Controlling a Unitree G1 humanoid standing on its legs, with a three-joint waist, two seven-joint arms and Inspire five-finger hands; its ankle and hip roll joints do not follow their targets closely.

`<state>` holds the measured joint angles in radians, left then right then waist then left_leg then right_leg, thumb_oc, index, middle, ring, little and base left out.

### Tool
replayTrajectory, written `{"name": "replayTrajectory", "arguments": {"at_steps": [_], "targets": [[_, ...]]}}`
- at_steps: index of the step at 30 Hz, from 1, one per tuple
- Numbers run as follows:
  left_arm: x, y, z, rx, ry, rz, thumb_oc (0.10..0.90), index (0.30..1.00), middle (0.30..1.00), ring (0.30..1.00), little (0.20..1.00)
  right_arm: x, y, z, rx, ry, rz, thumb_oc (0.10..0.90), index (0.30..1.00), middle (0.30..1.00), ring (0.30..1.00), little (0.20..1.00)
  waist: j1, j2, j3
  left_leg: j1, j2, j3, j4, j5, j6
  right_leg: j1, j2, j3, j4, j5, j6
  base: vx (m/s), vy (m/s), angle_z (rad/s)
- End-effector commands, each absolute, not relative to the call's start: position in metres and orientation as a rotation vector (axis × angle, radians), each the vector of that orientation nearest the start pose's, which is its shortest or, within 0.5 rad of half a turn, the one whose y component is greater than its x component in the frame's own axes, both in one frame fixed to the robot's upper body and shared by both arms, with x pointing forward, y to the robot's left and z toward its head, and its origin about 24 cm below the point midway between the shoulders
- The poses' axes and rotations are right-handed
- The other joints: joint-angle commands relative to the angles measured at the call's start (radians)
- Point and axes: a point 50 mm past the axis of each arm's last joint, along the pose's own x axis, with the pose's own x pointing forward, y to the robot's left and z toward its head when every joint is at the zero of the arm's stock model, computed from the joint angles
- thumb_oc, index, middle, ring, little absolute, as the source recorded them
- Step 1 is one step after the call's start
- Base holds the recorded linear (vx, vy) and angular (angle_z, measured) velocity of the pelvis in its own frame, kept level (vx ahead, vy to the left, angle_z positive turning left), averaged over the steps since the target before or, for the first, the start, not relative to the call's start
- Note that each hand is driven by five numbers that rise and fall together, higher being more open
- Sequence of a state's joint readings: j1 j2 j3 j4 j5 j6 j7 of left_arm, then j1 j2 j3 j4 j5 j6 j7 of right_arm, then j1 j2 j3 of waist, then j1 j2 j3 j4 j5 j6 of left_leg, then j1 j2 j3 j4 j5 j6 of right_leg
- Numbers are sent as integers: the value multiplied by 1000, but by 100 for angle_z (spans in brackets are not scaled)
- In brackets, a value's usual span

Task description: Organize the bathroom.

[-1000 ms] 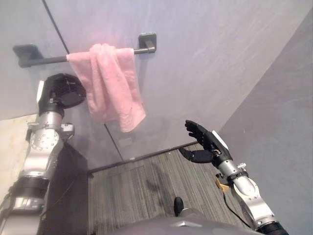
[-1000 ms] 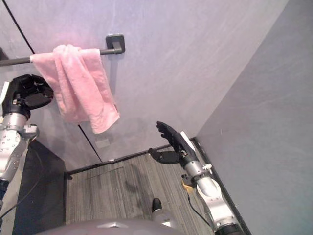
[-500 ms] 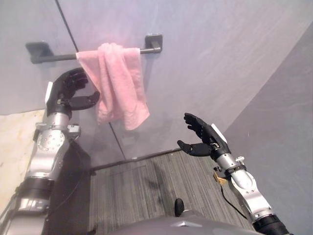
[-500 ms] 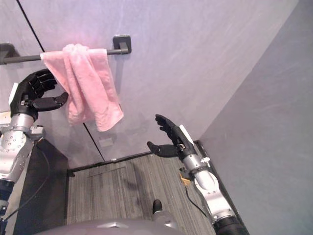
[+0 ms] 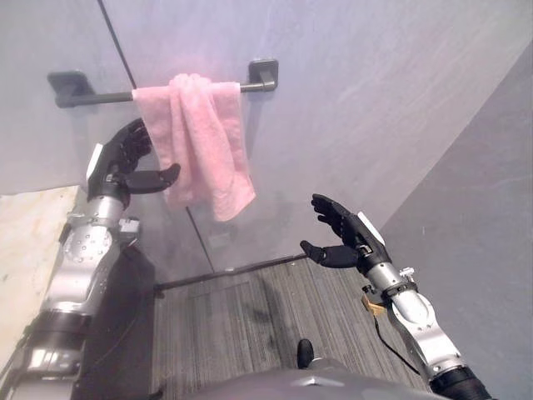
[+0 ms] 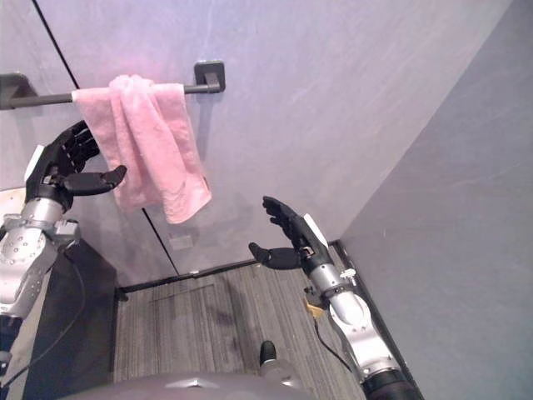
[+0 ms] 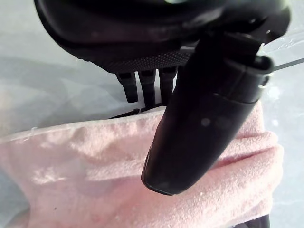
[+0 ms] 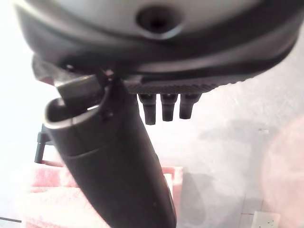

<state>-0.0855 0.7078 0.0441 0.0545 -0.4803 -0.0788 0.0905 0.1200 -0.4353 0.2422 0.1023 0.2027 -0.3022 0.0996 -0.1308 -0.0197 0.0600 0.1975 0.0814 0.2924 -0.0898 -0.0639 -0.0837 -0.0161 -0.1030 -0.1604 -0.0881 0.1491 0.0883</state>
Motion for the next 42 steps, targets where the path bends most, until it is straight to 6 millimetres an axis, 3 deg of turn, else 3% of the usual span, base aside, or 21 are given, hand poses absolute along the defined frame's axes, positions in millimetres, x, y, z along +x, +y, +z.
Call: {"name": "replayTrajectory", "arguments": {"at_steps": [1, 8, 9, 10, 11, 12, 15, 16, 17, 19, 20, 21, 22, 34, 42], "targets": [[280, 286, 175, 180, -387, 112, 800, 900, 900, 900, 900, 241, -183, 73, -227, -290, 310, 800, 900, 900, 900, 900, -17, 61, -16, -20, -22, -14, 14, 11, 28, 106, -48, -52, 70, -174, 136, 0, 0, 0], [285, 285, 182, 206, -406, 86, 800, 900, 900, 900, 900, 240, -182, 67, -212, -279, 313, 800, 900, 900, 900, 900, -23, 63, -18, -19, -22, -16, 10, 13, 27, 104, -51, -52, 73, -171, 140, 0, 0, 0], [286, 288, 185, 217, -408, 99, 726, 789, 789, 789, 789, 240, -182, 68, -211, -280, 313, 800, 900, 900, 900, 900, -26, 64, -18, -18, -22, -14, 10, 13, 27, 104, -50, -52, 72, -170, 139, 0, 0, 0], [286, 289, 185, 227, -411, 106, 706, 759, 759, 759, 759, 240, -182, 68, -211, -280, 314, 800, 900, 900, 900, 900, -27, 65, -18, -18, -22, -14, 10, 13, 27, 103, -50, -51, 72, -170, 140, 0, 0, 0], [287, 291, 187, 228, -416, 110, 623, 634, 634, 634, 634, 240, -182, 68, -212, -280, 314, 800, 900, 900, 900, 900, -30, 67, -19, -18, -22, -12, 9, 13, 27, 103, -50, -50, 72, -170, 140, 0, 0, 0], [289, 293, 190, 225, -422, 121, 585, 578, 578, 578, 578, 240, -182, 68, -212, -281, 313, 800, 900, 900, 900, 900, -33, 69, -20, -18, -23, -10, 9, 13, 27, 101, -50, -47, 73, -169, 141, 0, 0, 0], [291, 296, 193, 208, -433, 132, 555, 533, 533, 533, 533, 239, -184, 68, -209, -281, 309, 800, 900, 900, 900, 900, -40, 70, -22, -18, -22, -6, 9, 13, 26, 98, -49, -42, 73, -168, 142, 3, -2, -1], [292, 296, 193, 207, -440, 138, 587, 580, 580, 580, 580, 239, -184, 68, -208, -281, 306, 800, 900, 900, 900, 900, -42, 70, -23, -18, -22, -4, 8, 13, 27, 98, -48, -41, 72, -168, 142, 0, 0, 0], [293, 297, 194, 203, -441, 141, 590, 585, 585, 585, 585, 239, -185, 68, -208, -281, 306, 800, 900, 900, 900, 900, -44, 70, -22, -18, -22, -3, 9, 13, 26, 97, -49, -40, 73, -168, 142, 0, 0, 0], [293, 297, 193, 207, -446, 164, 527, 491, 491, 491, 491, 239, -184, 68, -207, -282, 305, 800, 900, 900, 900, 900, -47, 70, -23, -18, -22, 0, 9, 13, 27, 96, -48, -38, 73, -168, 142, 0, 0, 0], [294, 298, 192, 207, -448, 170, 524, 486, 486, 486, 486, 239, -185, 68, -205, -282, 306, 800, 900, 900, 900, 900, -50, 70, -23, -17, -22, 2, 9, 13, 28, 95, -47, -35, 74, -169, 142, 0, 0, 0], [294, 299, 192, 211, -448, 184, 483, 425, 425, 425, 425, 239, -185, 67, -204, -280, 306, 800, 900, 900, 900, 900, -53, 71, -24, -17, -23, 4, 8, 13, 28, 94, -47, -34, 74, -168, 142, 0, 0, 0], [294, 300, 192, 211, -449, 187, 400, 300, 300, 300, 300, 239, -185, 68, -204, -280, 306, 800, 900, 900, 900, 900, -54, 71, -24, -16, -23, 5, 8, 12, 28, 94, -47, -34, 74, -168, 142, 0, 0, 0], [295, 301, 184, 202, -444, 229, 400, 300, 300, 300, 300, 237, -186, 75, -203, -317, 309, 800, 900, 900, 900, 900, -59, 70, -27, -14, -22, 12, 8, 11, 30, 95, -46, -38, 75, -171, 139, 1, 0, 0], [290, 281, 172, 188, -463, 195, 400, 300, 300, 300, 300, 248, -169, 123, -199, -523, 400, 800, 900, 900, 900, 900, -13, 59, -23, -17, -24, -14, 12, 11, 26, 108, -48, -58, 72, -174, 134, 5, 5, 2]]}}
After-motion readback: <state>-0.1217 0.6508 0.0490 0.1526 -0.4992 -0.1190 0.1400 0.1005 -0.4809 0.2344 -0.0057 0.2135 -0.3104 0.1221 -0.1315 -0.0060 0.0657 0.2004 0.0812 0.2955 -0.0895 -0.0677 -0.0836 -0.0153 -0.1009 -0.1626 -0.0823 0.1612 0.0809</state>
